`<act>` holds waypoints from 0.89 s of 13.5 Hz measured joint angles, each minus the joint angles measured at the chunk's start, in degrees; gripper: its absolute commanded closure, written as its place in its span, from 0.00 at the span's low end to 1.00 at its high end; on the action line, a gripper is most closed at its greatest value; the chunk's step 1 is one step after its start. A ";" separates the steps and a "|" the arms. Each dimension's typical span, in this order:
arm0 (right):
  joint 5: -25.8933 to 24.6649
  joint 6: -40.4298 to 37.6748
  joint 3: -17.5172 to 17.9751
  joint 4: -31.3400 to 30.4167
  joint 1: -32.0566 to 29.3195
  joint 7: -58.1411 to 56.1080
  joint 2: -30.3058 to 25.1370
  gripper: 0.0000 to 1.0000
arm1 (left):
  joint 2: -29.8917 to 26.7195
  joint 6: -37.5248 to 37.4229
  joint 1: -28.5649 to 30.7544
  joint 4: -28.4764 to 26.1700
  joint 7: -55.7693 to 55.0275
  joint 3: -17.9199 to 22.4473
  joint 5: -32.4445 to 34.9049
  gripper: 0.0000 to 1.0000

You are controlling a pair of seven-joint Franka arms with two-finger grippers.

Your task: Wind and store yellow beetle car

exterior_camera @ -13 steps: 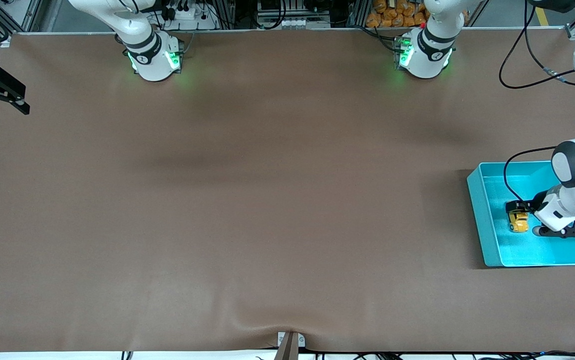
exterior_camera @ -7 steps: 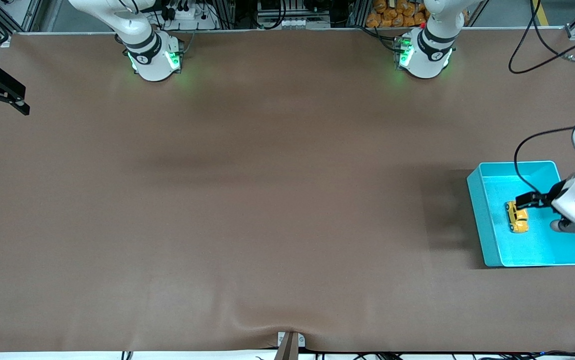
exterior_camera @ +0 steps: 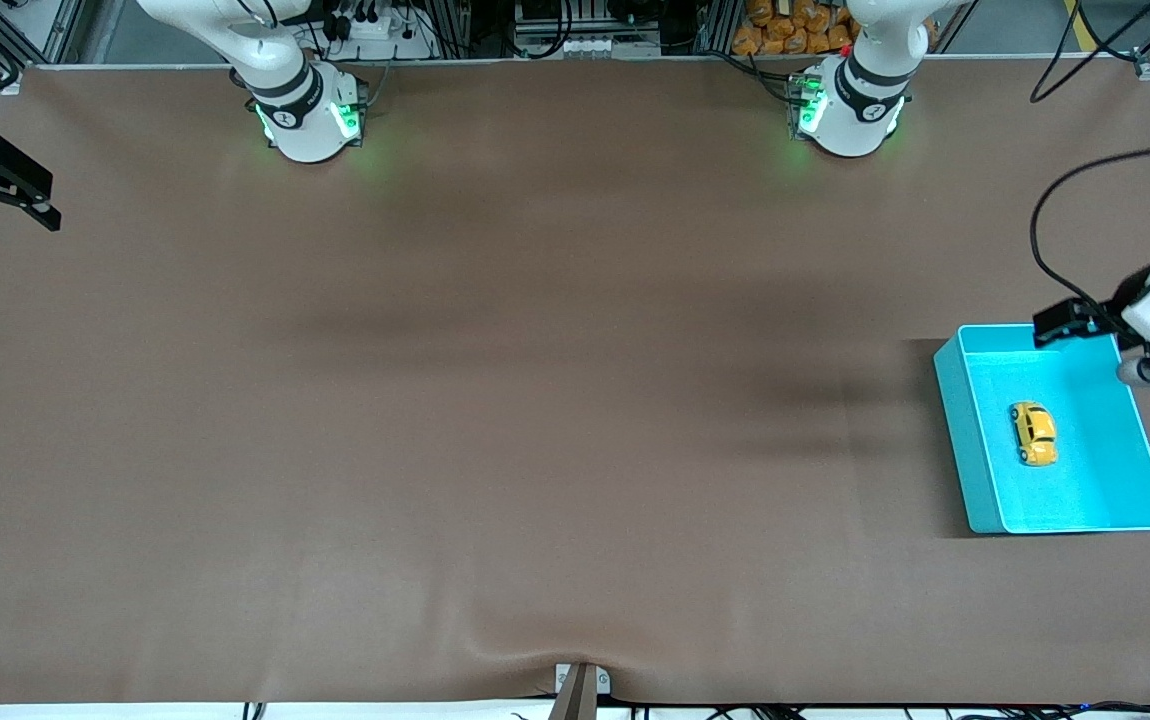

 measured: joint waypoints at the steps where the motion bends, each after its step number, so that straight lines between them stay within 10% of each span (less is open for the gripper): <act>1: 0.00 -0.15 0.03 0.00 0.01 0.00 0.00 0.00 | -1.29 -1.37 -2.43 0.04 -1.05 1.21 -0.34 0.00; 12: -0.04 -0.28 -0.46 1.19 -0.89 0.00 0.00 0.00 | -6.82 -18.45 -15.10 9.58 -2.25 11.78 -5.23 0.00</act>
